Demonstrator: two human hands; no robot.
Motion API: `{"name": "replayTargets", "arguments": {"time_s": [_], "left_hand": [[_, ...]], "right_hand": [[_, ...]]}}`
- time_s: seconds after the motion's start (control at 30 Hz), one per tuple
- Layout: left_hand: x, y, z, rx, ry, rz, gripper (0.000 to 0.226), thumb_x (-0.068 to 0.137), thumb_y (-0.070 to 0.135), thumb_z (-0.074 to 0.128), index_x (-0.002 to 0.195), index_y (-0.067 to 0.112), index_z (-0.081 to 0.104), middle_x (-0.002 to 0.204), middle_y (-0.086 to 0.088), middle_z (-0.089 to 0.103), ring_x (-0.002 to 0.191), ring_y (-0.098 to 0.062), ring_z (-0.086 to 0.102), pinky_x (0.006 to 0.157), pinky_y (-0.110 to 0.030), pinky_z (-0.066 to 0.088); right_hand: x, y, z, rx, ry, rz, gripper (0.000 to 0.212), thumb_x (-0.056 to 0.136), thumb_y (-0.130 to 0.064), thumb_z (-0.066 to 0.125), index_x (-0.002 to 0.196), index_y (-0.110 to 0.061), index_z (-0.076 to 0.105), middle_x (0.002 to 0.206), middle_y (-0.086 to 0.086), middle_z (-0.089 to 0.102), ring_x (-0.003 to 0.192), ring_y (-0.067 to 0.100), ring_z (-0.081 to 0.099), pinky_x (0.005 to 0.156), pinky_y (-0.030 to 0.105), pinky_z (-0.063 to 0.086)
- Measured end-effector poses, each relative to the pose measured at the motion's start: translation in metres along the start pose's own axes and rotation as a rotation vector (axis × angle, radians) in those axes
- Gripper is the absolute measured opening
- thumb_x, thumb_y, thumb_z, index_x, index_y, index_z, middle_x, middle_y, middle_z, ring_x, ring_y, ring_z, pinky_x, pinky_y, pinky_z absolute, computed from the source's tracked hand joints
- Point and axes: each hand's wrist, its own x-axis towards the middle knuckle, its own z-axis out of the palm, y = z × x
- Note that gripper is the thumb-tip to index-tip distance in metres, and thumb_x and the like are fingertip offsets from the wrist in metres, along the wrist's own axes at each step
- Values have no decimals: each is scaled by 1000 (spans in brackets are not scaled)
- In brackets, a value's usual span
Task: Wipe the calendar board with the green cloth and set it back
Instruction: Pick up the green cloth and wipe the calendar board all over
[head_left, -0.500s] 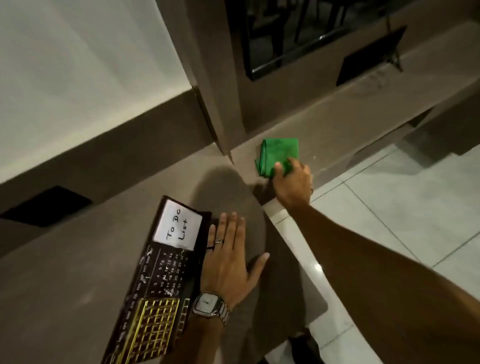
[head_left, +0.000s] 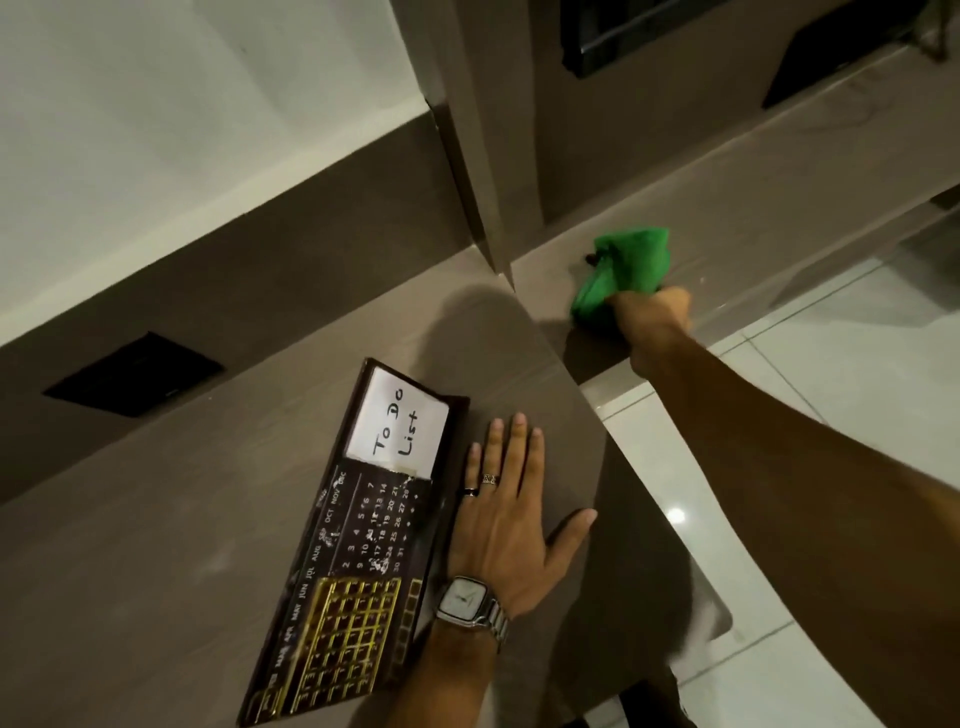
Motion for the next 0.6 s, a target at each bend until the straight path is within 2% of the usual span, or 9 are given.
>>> {"name": "replayTargets", "arguments": {"time_s": [0.1, 0.2, 0.27, 0.33, 0.43, 0.5, 0.6], "left_hand": [[0, 1, -9, -11, -40, 0, 91, 91, 76, 13, 156, 13, 3, 166, -8, -4, 153, -26, -7, 124, -52, 11], [-7, 3, -34, -23, 13, 12, 91, 91, 75, 14, 155, 12, 0, 165, -7, -8, 153, -26, -7, 124, -52, 14], [-14, 2, -58, -2, 108, 22, 90, 93, 74, 19, 156, 10, 6, 166, -10, 0, 153, -27, 1, 123, -50, 16], [-25, -5, -87, 16, 209, 31, 89, 93, 72, 26, 155, 10, 12, 165, -11, 9, 153, -27, 7, 121, -50, 18], [-46, -27, -125, 25, 294, 22, 90, 92, 70, 34, 155, 9, 15, 164, -13, 15, 153, -29, 12, 121, -51, 22], [-68, -45, -138, 57, 312, -17, 93, 89, 69, 42, 155, 10, 13, 164, -11, 11, 153, -28, 9, 121, -53, 19], [-103, -70, -143, 44, 257, -128, 105, 79, 69, 50, 156, 13, 7, 165, -6, 2, 154, -25, 0, 122, -51, 13]], "right_hand": [[-24, -9, -14, 122, -111, -130, 25, 76, -4, 64, 91, -21, 55, 102, 8, 66, 86, 16, 65, 61, 25, 55], [-68, -11, -32, 171, -230, -307, 33, 76, 0, 66, 102, -20, 63, 94, 3, 70, 86, 15, 69, 61, 19, 54], [-99, -6, -40, 145, -229, -366, 30, 79, -12, 73, 107, -19, 64, 97, 0, 70, 91, 15, 69, 67, 23, 55], [-137, 5, -45, 169, -250, -369, 38, 83, -17, 74, 119, -17, 61, 106, -2, 69, 99, 14, 67, 80, 31, 57], [-197, 28, -48, 134, -293, -527, 56, 85, -1, 68, 133, -23, 51, 122, -2, 62, 112, 12, 61, 93, 37, 53], [-230, 47, -46, 96, -379, -648, 68, 81, 13, 61, 138, -23, 49, 128, 0, 61, 116, 16, 60, 92, 40, 54], [-258, 76, -37, 66, -543, -772, 79, 70, 15, 54, 142, -16, 49, 137, 2, 57, 126, 16, 55, 94, 44, 53]]}}
